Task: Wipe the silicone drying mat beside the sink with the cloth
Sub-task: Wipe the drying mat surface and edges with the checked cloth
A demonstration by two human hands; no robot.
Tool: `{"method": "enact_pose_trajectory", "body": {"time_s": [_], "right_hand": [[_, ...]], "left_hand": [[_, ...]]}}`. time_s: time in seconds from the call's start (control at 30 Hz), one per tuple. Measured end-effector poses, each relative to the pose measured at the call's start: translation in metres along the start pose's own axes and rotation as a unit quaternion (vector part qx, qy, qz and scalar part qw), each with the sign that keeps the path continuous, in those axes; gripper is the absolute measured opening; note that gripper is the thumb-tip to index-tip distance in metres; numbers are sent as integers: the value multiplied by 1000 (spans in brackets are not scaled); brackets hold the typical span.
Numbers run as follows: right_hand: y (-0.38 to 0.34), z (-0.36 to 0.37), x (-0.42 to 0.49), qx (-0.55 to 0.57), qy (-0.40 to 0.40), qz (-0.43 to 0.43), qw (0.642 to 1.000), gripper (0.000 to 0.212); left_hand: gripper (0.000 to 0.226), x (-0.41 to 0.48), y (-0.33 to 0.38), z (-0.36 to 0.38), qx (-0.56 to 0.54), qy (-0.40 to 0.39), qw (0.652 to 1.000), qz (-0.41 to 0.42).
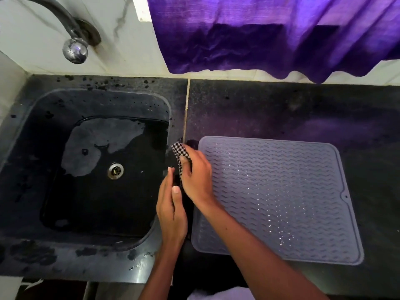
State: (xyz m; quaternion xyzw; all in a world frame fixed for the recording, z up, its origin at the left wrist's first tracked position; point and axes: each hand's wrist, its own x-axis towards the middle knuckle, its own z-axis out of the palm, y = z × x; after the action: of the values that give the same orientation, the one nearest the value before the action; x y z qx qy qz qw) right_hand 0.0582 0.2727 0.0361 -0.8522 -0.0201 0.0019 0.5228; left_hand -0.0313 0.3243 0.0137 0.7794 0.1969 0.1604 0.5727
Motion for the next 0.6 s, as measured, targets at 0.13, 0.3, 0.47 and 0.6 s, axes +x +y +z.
{"method": "enact_pose_trajectory", "body": {"time_s": [0.13, 0.3, 0.47, 0.6], "right_hand": [[-5, -52, 9, 6, 39, -32, 999, 36], [32, -158, 24, -140, 50, 1, 989, 37], [100, -226, 0, -324, 117, 51, 937, 34], [122, -202, -30, -310, 131, 62, 940, 36]], "left_hand": [[48, -9, 1, 14, 19, -30, 999, 3], [54, -20, -3, 25, 44, -51, 998, -16], [56, -25, -5, 27, 56, -79, 995, 5], [58, -29, -1, 31, 55, -70, 996, 6]]}}
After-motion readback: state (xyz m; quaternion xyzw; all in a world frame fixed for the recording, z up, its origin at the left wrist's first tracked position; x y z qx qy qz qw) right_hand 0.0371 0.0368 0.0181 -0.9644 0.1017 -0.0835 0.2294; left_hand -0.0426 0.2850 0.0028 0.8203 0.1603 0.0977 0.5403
